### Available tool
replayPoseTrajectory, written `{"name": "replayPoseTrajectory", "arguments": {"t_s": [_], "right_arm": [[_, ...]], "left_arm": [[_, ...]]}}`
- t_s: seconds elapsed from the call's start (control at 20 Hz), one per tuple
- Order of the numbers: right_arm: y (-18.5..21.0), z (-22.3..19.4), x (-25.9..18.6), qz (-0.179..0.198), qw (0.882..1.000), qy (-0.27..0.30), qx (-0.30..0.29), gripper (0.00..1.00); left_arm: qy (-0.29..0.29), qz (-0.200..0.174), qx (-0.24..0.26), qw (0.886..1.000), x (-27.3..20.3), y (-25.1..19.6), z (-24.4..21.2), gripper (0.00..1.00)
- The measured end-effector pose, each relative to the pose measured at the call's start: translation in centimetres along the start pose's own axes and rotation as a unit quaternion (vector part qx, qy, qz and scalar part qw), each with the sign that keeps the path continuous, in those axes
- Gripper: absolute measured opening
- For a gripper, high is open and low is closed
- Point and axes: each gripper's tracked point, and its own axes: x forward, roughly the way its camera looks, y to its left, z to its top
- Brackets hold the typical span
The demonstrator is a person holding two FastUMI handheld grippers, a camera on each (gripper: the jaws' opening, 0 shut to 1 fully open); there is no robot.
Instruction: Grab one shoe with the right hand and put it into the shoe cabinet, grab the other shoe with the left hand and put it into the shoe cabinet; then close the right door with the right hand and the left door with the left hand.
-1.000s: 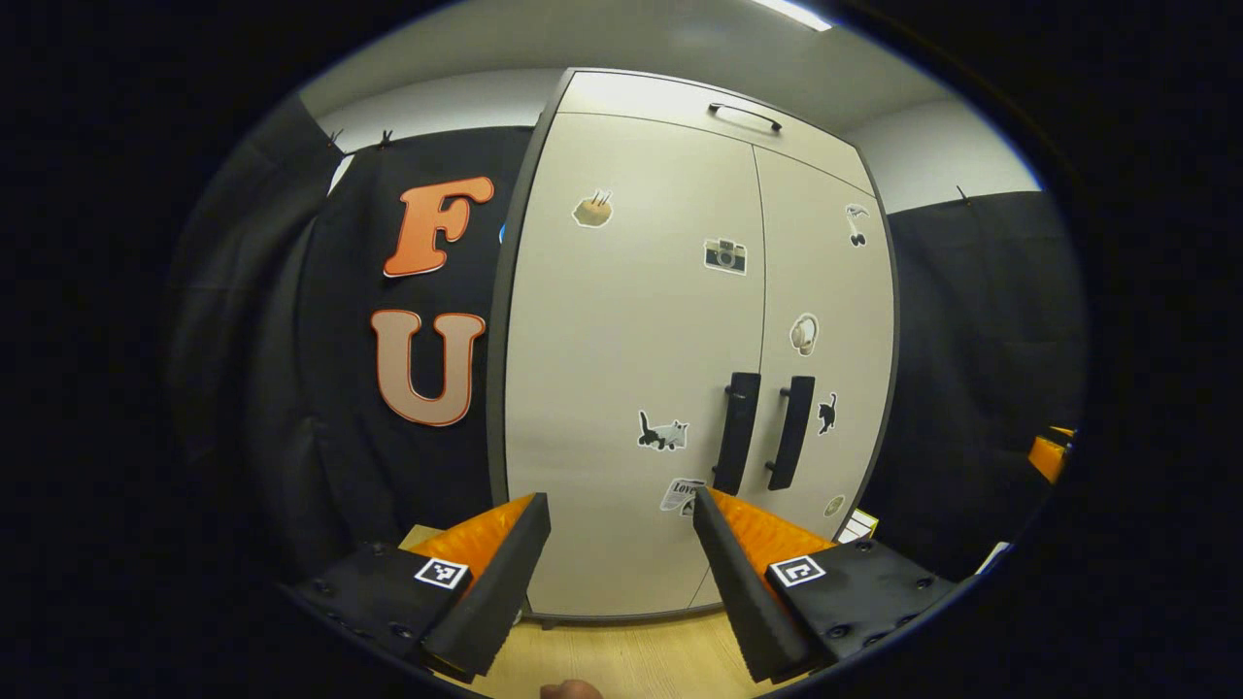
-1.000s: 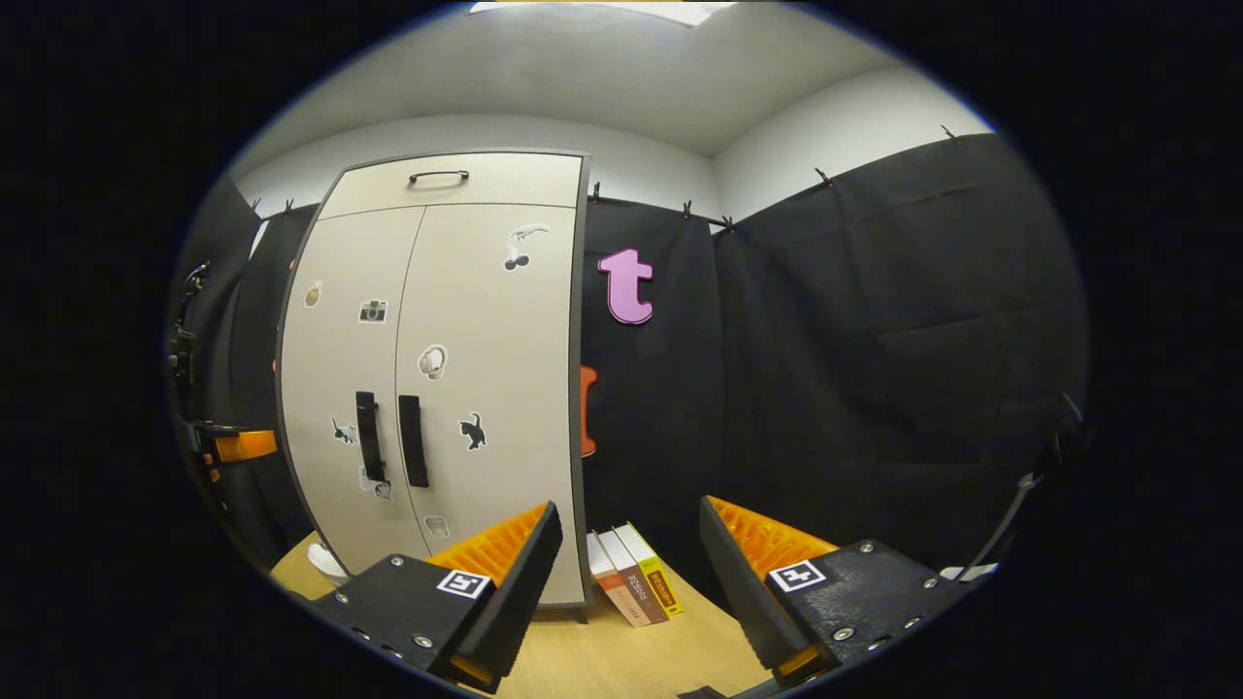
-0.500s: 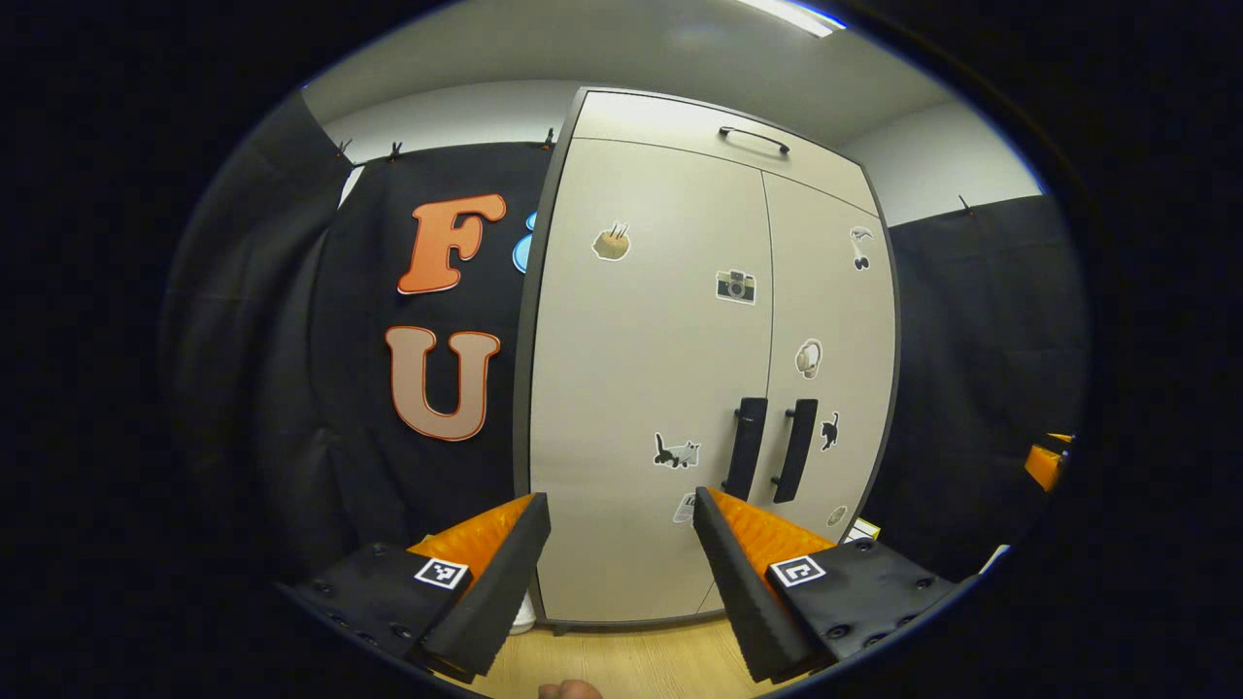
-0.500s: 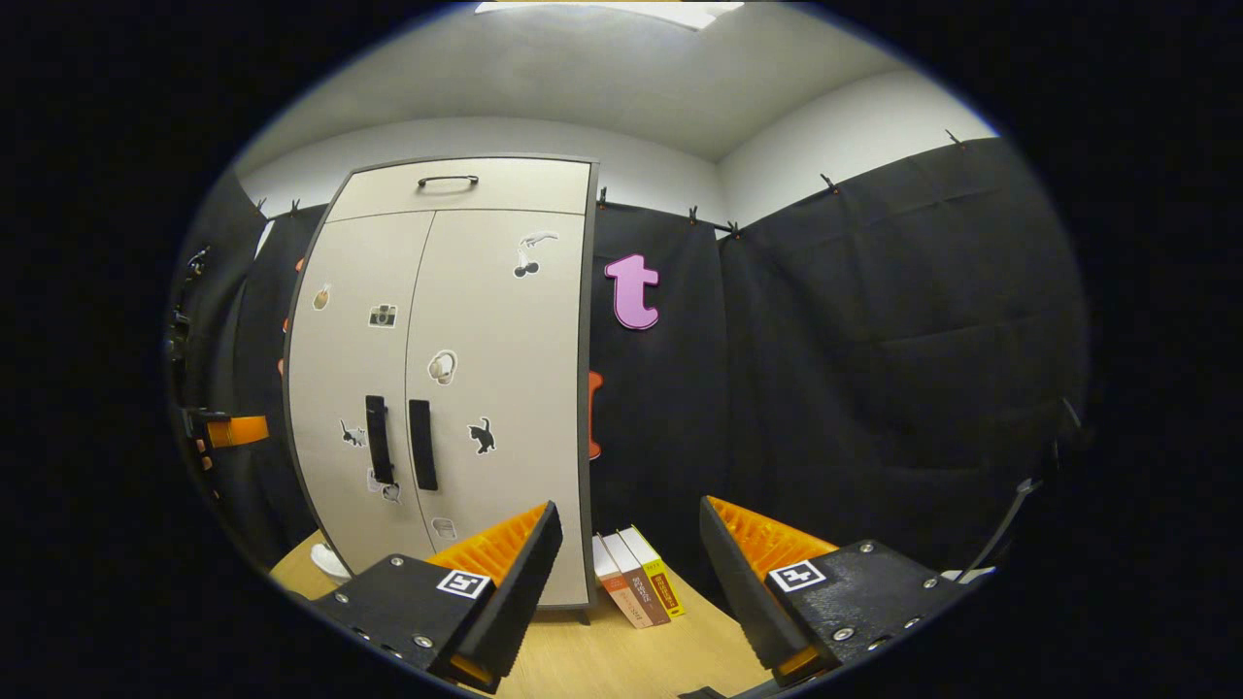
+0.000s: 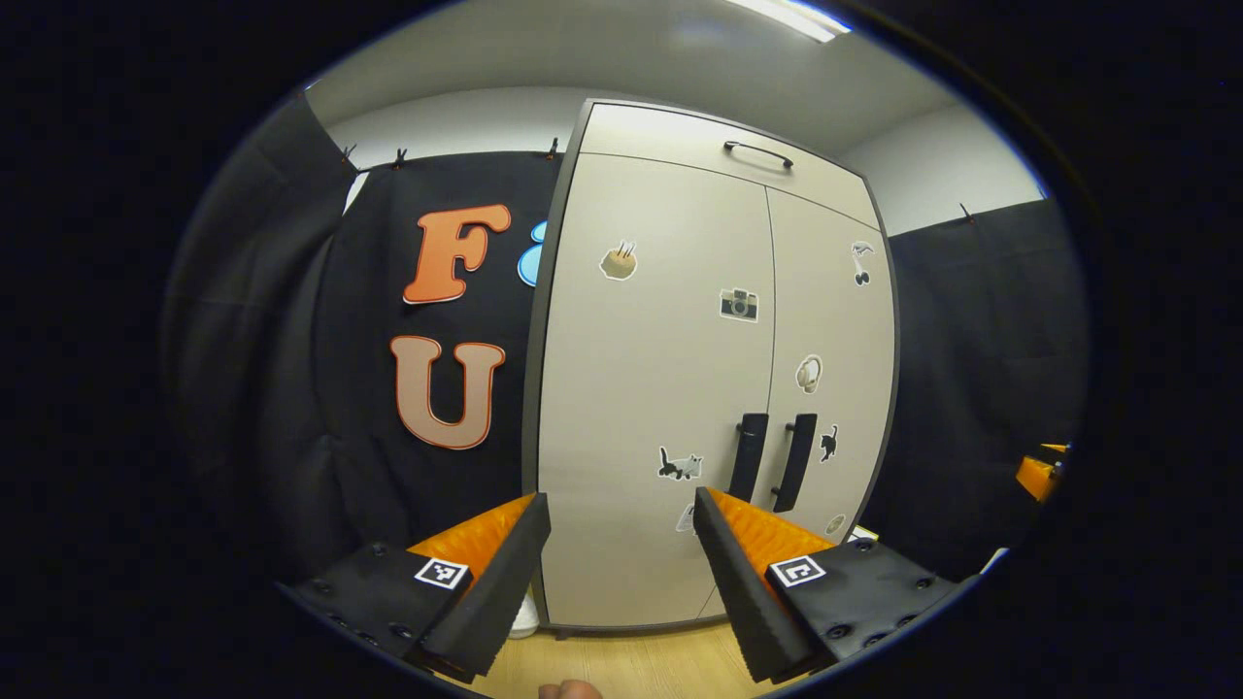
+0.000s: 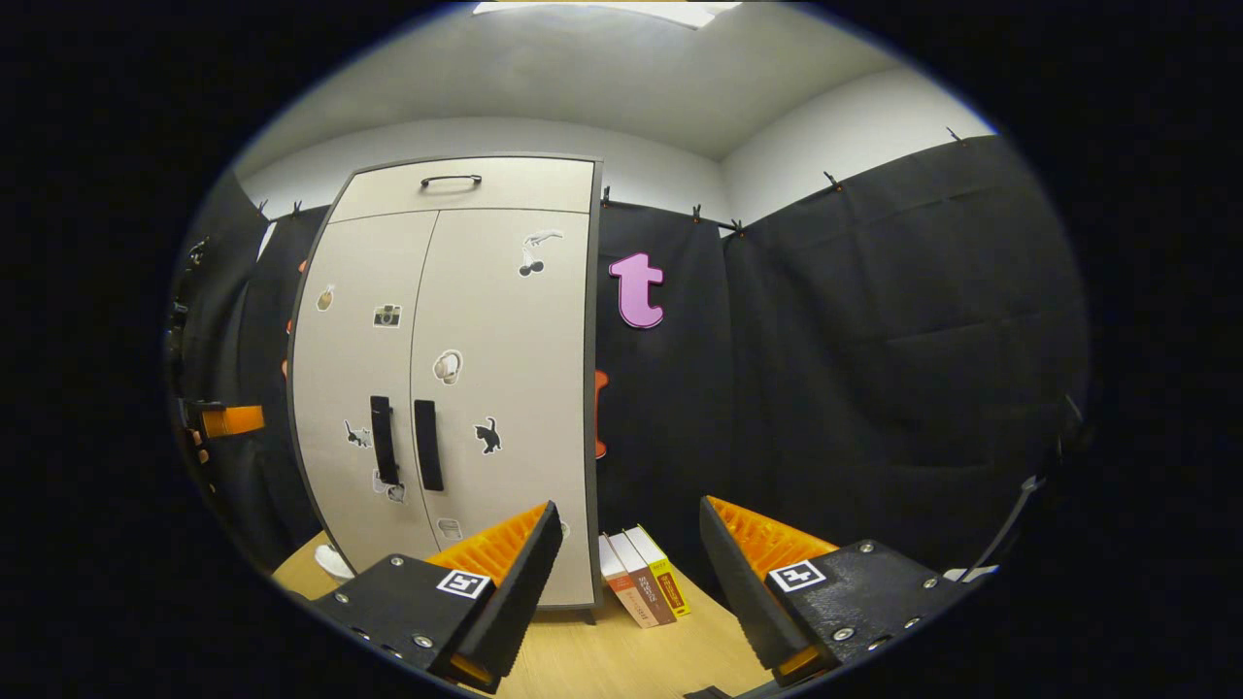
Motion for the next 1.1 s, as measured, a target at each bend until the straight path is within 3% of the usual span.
{"name": "replayPoseTrajectory", "arguments": {"t_s": [0.65, 1.1], "right_arm": [[0.6, -0.7, 0.1, 0.012, 1.0, 0.008, 0.004, 0.89], [-1.3, 1.7, -0.6, 0.003, 1.0, -0.001, 0.018, 0.88]], "left_arm": [[-0.013, -0.004, -0.006, 1.0, -0.7, -0.3, 1.6, 0.95], [-0.009, -0.016, -0.016, 1.0, -0.8, -1.0, 2.2, 0.97]]}}
